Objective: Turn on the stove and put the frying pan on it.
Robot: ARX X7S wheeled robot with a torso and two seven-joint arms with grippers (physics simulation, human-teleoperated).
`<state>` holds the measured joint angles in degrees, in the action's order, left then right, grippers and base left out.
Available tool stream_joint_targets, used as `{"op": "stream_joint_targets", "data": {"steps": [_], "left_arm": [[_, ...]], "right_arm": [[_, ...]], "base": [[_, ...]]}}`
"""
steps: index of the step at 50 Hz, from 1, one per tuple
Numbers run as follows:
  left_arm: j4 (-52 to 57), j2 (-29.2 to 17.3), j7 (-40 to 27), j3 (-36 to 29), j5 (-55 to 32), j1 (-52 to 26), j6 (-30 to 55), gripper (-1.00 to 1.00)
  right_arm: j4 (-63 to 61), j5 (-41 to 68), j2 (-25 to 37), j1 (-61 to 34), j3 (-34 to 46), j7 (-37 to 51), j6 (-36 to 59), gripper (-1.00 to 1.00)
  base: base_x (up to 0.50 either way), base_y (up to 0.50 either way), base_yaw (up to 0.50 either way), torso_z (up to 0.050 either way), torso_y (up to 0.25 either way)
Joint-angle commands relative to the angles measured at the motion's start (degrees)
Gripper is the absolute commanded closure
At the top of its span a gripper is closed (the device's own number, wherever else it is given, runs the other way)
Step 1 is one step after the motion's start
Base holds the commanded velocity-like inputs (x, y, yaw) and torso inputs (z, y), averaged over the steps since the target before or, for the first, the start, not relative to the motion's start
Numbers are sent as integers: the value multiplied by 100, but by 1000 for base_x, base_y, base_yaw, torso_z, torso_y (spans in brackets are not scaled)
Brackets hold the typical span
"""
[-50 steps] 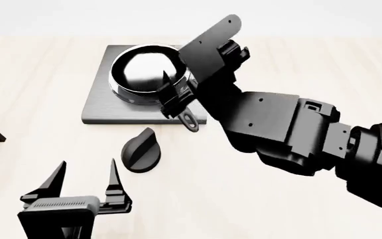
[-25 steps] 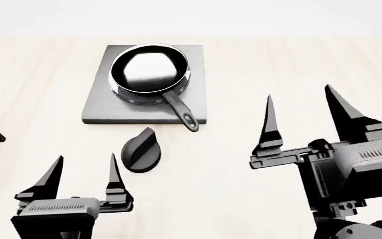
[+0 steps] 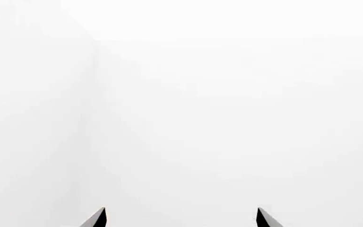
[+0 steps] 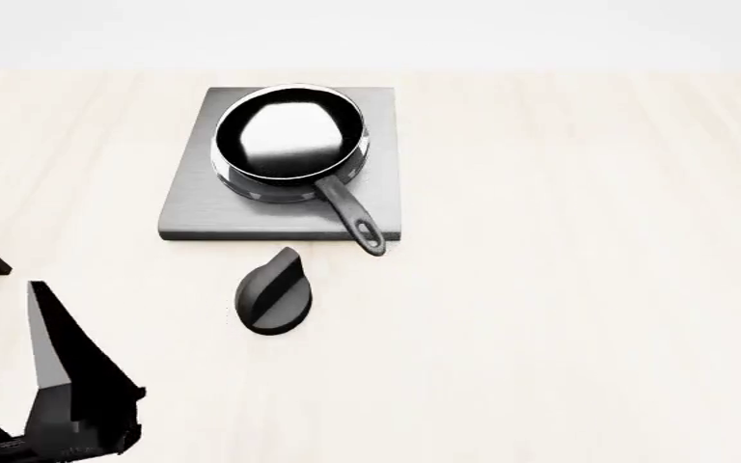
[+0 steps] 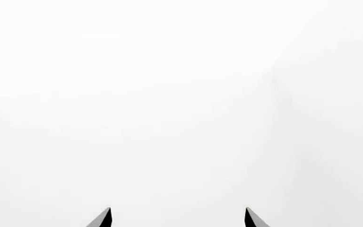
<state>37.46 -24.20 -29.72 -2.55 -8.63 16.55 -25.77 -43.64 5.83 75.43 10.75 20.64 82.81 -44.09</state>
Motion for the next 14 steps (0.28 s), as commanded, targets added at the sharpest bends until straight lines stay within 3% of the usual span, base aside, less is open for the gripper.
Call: {"op": "stream_joint_targets", "data": {"steps": [1, 14], "left_arm": [[512, 106, -133, 702, 285, 525, -884, -100], [563, 216, -313, 1000, 360, 494, -1031, -100]], "right_arm": [[-414, 4, -1292, 3400, -4184, -1307, -751, -100], [-407, 154, -1824, 3136, -4213, -1733, -868, -100]], "base": [[0, 0, 0, 0, 0], [0, 0, 0, 0, 0]]}}
